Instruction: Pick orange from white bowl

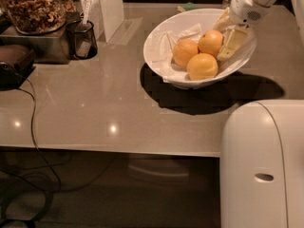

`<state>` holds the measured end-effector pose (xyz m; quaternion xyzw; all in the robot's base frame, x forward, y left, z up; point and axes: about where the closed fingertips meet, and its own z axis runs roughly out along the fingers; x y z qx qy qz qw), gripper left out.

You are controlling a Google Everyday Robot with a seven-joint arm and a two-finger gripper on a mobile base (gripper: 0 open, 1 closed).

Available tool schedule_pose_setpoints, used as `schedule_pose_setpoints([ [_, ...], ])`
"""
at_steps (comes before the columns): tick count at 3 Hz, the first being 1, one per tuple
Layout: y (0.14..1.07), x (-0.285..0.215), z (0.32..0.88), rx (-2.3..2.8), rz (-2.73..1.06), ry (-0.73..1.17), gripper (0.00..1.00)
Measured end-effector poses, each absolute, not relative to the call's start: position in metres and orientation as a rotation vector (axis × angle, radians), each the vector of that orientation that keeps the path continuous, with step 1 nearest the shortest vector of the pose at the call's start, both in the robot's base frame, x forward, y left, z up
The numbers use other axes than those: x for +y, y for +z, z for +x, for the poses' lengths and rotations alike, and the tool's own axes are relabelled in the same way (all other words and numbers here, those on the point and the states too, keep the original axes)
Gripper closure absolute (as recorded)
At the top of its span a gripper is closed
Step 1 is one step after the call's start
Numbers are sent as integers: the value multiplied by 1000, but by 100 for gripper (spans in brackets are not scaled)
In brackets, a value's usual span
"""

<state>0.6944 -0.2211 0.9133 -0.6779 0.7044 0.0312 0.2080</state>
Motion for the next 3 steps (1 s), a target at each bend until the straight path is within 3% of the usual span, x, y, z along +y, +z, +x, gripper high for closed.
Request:
schedule_pose_setpoints([
  [2,903,-210,697,1910,-1810,223,25],
  [3,898,-208,696,1906,-1774,280,36],
])
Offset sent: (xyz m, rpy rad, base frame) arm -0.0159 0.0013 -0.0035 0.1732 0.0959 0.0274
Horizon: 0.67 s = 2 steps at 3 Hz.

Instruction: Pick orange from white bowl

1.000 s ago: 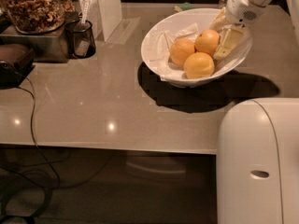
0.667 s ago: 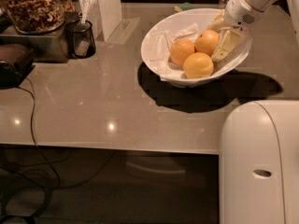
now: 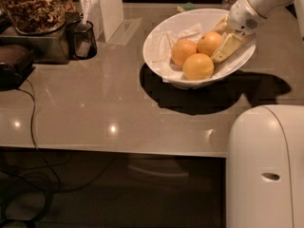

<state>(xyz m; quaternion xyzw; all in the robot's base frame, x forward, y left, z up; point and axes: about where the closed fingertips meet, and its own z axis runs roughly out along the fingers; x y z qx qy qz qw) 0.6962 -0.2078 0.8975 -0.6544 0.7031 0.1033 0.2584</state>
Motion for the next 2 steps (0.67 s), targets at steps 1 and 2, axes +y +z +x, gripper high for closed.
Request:
schedule_pose_setpoints([
  [1,895,-205,696,1897,-1759,311,56],
  [2,896,-206,694,1898,-1740,325,79],
])
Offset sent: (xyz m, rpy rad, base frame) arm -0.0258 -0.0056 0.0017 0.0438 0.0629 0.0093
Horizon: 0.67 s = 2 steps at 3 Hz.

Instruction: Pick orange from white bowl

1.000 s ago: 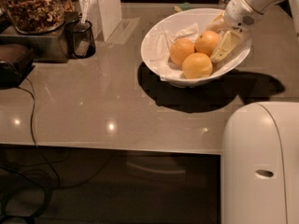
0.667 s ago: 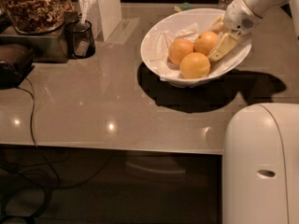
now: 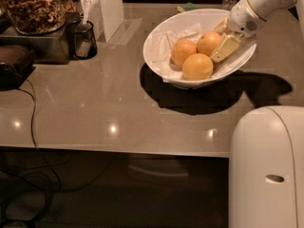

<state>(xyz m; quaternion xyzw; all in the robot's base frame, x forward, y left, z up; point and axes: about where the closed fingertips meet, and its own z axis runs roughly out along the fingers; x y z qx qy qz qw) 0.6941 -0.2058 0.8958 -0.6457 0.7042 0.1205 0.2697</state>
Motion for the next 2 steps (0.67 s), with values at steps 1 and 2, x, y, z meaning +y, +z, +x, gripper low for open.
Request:
schedule_pose_setpoints([
  [1,923,-210,686,1848,-1646,344,99],
  [2,967,-216,669,1750,-1538,363,100],
])
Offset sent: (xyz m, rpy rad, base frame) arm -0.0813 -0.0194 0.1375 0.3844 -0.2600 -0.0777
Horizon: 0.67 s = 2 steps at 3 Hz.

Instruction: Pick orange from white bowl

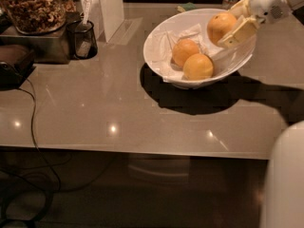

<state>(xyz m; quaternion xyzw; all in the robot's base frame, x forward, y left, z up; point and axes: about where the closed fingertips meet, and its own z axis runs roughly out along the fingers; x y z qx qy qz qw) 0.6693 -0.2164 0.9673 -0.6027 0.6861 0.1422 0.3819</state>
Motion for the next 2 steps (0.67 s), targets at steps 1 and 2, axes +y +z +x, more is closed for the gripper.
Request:
schedule_pose_setpoints([
  [1,998,-223,642,1703,-1436,414,100],
  [2,994,-219,613,1698,-1358,525,100],
])
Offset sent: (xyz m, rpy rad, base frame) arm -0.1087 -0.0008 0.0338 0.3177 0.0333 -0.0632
